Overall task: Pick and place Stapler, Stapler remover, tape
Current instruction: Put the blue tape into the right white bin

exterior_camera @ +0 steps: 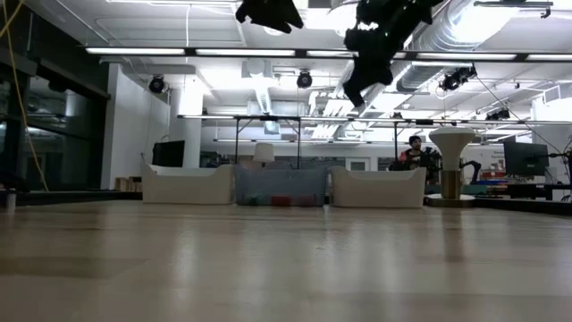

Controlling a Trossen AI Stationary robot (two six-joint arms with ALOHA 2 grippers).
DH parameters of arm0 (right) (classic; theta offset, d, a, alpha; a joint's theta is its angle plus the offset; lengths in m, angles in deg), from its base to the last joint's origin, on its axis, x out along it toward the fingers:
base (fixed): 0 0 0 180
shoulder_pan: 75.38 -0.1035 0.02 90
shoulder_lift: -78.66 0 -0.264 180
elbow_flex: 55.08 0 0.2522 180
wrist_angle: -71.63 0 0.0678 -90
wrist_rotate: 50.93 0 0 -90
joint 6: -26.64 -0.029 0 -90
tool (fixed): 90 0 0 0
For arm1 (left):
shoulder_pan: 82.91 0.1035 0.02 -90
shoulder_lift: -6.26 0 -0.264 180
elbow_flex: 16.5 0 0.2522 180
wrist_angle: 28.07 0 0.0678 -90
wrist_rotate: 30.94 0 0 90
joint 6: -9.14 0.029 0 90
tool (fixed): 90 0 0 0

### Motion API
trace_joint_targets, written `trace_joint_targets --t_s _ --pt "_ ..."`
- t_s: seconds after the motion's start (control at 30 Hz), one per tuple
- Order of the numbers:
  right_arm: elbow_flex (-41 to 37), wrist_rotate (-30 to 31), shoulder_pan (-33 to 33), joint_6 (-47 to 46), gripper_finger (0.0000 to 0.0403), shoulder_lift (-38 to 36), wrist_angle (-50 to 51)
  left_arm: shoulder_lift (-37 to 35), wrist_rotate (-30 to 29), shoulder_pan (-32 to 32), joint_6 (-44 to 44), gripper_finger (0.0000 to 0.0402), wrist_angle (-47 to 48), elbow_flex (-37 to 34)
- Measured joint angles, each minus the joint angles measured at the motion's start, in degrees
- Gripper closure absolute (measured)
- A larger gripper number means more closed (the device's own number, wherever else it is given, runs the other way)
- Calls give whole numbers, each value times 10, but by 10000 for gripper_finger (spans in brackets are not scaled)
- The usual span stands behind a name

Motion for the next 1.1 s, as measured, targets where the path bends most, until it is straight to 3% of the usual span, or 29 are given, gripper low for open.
trace_joint_targets --t_s 0.33,0.77,1.1 --pt "0 16 24 -24 371 89 48 -1 -15 0 1 192 2 0" --pt "71 29 37 17 371 225 196 -1 -15 0 1 192 22 0" --pt "126 61 37 32 371 269 212 -1 -15 0 -1 192 33 0"
